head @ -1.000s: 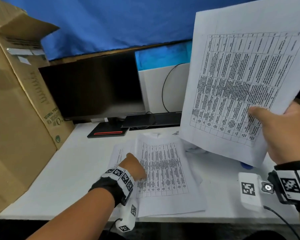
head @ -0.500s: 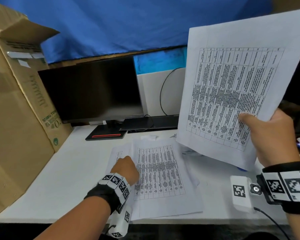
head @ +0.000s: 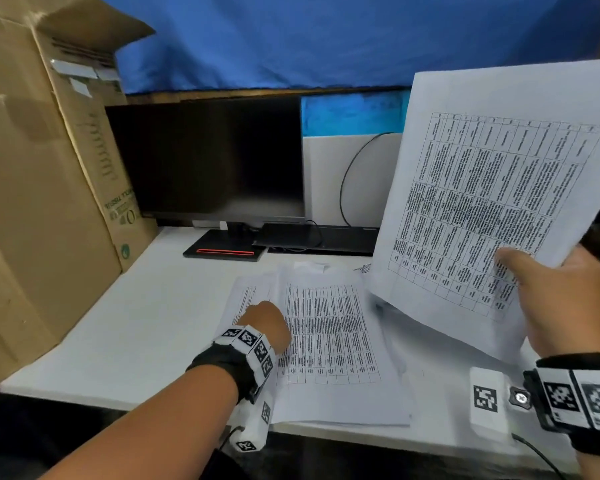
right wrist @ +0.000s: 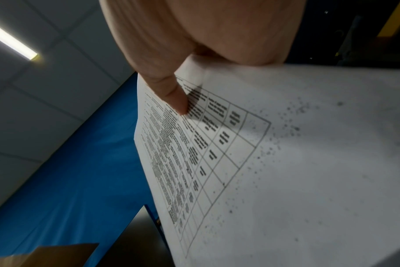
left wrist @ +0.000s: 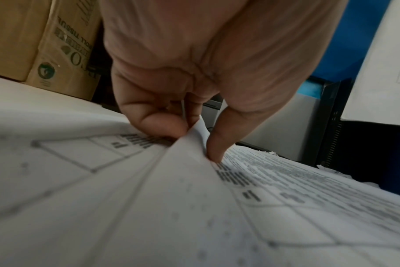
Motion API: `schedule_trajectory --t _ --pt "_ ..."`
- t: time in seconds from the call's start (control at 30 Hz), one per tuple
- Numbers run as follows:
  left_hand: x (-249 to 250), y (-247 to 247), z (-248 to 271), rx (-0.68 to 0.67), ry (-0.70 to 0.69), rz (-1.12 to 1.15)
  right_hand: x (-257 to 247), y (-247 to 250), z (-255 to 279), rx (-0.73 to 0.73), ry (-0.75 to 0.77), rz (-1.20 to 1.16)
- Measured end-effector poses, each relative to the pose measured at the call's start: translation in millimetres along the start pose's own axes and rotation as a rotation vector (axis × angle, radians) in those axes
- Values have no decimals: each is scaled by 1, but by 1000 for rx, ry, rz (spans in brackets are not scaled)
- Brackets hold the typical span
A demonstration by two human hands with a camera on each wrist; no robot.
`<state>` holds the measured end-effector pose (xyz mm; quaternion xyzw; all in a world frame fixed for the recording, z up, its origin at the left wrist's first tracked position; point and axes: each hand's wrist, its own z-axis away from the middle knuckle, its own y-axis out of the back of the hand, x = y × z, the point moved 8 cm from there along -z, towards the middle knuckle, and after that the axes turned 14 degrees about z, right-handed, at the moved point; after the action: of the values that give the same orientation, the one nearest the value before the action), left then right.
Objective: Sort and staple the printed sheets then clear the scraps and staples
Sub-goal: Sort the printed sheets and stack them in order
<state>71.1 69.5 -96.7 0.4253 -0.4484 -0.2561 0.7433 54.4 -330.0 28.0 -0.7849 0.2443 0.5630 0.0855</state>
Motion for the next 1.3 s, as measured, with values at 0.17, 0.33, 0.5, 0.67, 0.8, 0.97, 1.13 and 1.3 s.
schedule_trajectory --t 0.17,0.33,0.5,0.67,0.8,0.97,1.13,1.3 --pt "4 -2 4 -28 -8 13 0 -5 5 -8 -13 9" --pt "7 -12 5 -120 -22 -30 -4 -5 8 -5 -23 13" --pt "8 -14 12 -105 -101 -178 -7 -6 12 -22 -67 -54" --pt "9 3 20 -11 -107 179 -18 3 11 -6 -37 -71" --pt "3 55 52 218 -267 801 -17 21 3 84 -47 -38" --pt "-12 113 89 192 -421 1424 -18 35 -1 106 -104 -44" --pt "19 108 107 -43 -397 1586 -25 -22 26 -260 -71 88" --pt "32 63 102 -227 -244 1596 -34 -89 78 -645 -61 99"
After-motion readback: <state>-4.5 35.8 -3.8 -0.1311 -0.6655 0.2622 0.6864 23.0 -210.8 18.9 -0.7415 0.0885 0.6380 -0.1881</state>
